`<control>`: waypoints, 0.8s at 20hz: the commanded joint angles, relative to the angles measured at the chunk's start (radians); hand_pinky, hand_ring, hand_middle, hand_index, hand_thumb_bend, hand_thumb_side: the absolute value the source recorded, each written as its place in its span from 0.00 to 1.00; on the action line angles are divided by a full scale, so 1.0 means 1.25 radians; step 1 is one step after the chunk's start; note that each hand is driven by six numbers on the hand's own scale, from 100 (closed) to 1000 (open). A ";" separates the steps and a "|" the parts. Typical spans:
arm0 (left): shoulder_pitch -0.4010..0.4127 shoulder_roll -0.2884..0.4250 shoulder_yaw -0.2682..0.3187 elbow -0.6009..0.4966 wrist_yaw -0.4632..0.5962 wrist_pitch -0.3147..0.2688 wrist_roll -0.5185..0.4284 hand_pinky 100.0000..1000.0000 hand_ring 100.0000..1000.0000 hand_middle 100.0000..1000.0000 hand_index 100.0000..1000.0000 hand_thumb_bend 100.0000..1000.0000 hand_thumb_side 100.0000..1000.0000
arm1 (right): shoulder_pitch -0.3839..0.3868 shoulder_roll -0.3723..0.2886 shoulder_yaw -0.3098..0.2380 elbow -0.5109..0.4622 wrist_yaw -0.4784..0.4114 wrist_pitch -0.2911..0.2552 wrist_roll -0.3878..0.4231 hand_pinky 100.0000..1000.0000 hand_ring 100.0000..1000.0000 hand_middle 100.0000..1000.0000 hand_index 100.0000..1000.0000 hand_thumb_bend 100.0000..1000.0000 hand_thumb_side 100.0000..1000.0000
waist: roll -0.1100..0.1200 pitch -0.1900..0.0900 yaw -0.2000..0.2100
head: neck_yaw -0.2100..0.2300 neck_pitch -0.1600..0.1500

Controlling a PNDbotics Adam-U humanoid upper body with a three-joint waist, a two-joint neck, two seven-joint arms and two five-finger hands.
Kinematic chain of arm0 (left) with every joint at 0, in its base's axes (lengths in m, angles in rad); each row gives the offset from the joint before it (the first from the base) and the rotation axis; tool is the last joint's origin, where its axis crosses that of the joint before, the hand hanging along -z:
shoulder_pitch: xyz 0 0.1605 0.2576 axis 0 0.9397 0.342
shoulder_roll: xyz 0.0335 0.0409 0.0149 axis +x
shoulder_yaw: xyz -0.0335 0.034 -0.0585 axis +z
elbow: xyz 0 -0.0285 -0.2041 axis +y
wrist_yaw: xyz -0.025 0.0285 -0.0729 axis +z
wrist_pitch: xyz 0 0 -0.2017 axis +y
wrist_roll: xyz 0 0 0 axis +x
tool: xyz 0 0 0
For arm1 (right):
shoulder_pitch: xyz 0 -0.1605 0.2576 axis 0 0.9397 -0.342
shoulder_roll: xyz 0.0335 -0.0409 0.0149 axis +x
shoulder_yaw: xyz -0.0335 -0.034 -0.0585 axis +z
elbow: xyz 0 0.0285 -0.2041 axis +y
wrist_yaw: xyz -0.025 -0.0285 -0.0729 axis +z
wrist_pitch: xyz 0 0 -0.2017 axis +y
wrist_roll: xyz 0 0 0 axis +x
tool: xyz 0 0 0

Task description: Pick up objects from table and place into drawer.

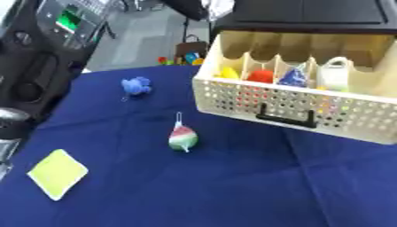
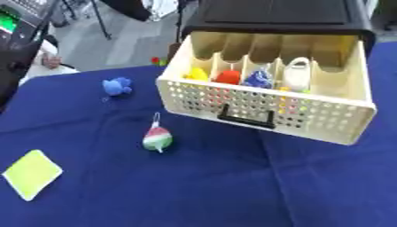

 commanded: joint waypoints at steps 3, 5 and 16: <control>-0.025 -0.011 -0.009 0.030 0.019 -0.002 0.024 0.18 0.40 0.32 0.67 0.00 0.33 | -0.020 -0.017 -0.005 -0.007 -0.010 -0.006 -0.004 0.54 0.56 0.66 0.70 0.00 0.63 | -0.002 -0.008 -0.007 | 0.016 -0.072; -0.028 -0.020 -0.012 0.038 0.027 -0.003 0.027 0.18 0.40 0.31 0.67 0.00 0.34 | -0.022 -0.016 -0.005 -0.007 -0.012 -0.005 -0.004 0.54 0.56 0.66 0.70 0.00 0.63 | 0.000 -0.008 -0.009 | 0.014 -0.104; -0.052 -0.068 -0.037 0.063 0.100 0.007 0.029 0.17 0.39 0.30 0.67 0.00 0.43 | -0.031 -0.010 -0.004 -0.007 -0.019 0.002 -0.004 0.54 0.56 0.67 0.70 0.00 0.63 | 0.006 -0.012 -0.014 | 0.000 -0.108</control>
